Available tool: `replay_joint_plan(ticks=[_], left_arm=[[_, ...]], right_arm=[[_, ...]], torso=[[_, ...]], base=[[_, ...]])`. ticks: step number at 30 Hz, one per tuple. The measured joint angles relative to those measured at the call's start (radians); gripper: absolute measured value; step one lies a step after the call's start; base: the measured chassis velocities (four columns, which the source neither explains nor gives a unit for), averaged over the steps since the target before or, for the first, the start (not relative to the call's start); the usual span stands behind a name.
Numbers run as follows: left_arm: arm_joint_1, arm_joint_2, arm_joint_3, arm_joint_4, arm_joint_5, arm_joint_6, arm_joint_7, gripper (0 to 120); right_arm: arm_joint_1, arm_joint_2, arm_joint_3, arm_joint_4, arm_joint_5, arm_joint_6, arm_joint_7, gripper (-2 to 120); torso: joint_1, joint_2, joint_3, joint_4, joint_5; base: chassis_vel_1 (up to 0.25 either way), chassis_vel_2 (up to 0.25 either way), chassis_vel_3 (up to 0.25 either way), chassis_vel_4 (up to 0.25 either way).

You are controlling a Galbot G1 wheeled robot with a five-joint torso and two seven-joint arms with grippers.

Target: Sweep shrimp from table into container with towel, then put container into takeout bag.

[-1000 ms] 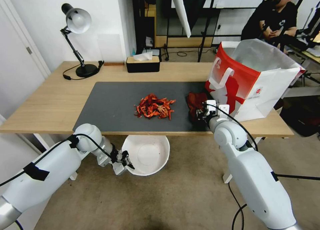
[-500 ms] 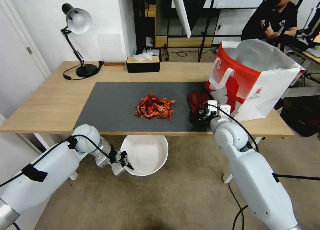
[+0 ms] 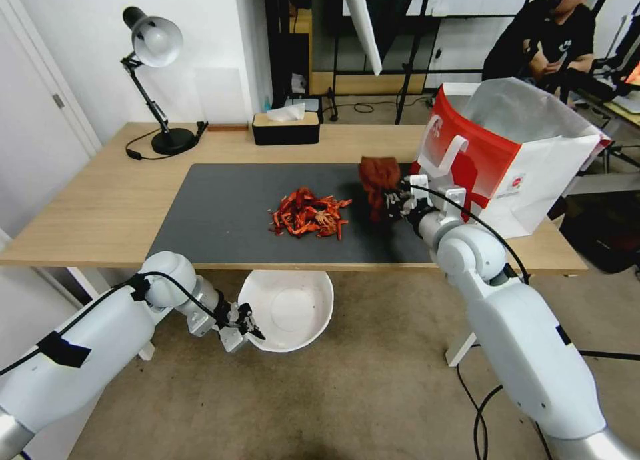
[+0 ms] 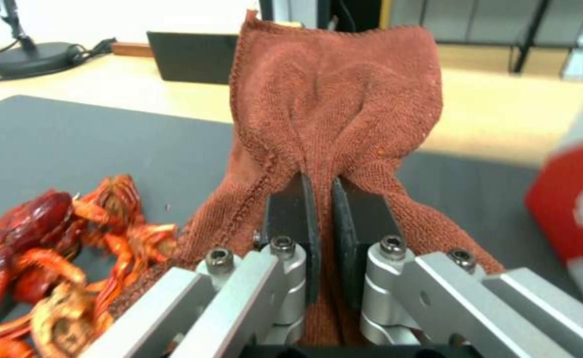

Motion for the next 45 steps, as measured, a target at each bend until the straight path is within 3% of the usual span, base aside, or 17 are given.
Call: replay_joint_plan(ticks=[8,9,15,19,23,30,45], left_arm=[[0.003,0.000,-0.003,0.002,0.001,-0.001,-0.002,0],[0.009,0.000,-0.009,0.006,0.001,-0.003,-0.005,0],[0.007,-0.004,-0.008,0.011,0.001,-0.003,-0.003,0],[-0.045,-0.018,0.041,0.032,-0.012,0.003,0.025,0],[-0.088,-0.046,0.072,0.049,-0.016,0.005,0.050,0],[-0.133,-0.054,0.113,0.061,-0.031,0.003,0.063,0],[-0.138,-0.064,0.126,0.075,-0.037,-0.003,0.068,0]], right_arm=[[0.021,-0.010,-0.014,-0.021,-0.013,0.025,-0.033,4],[0.084,-0.035,-0.053,-0.083,-0.056,0.079,-0.113,4],[0.167,-0.067,-0.124,-0.171,-0.151,0.134,-0.202,4],[0.246,-0.088,-0.243,-0.268,-0.229,0.155,-0.271,4],[0.276,-0.061,-0.276,-0.324,-0.257,0.157,-0.300,4],[0.332,-0.051,-0.322,-0.420,-0.273,0.169,-0.377,4],[0.299,-0.075,-0.367,-0.364,-0.265,0.160,-0.420,4]], torso=[[0.000,0.000,0.000,0.0000,0.0001],[0.000,0.000,0.000,0.0001,0.0000],[0.000,0.000,0.000,0.0000,0.0001],[0.000,0.000,0.000,0.0001,0.0000],[0.000,0.000,0.000,-0.0001,0.0002],[0.000,0.000,0.000,-0.0001,0.0001],[0.000,0.000,0.000,0.0000,0.0000]], base=[[0.000,0.000,0.000,0.000],[0.000,0.000,0.000,0.000],[0.000,0.000,0.000,0.000],[0.000,0.000,0.000,0.000],[0.000,0.000,0.000,0.000],[0.000,0.000,0.000,0.000],[0.000,0.000,0.000,0.000]])
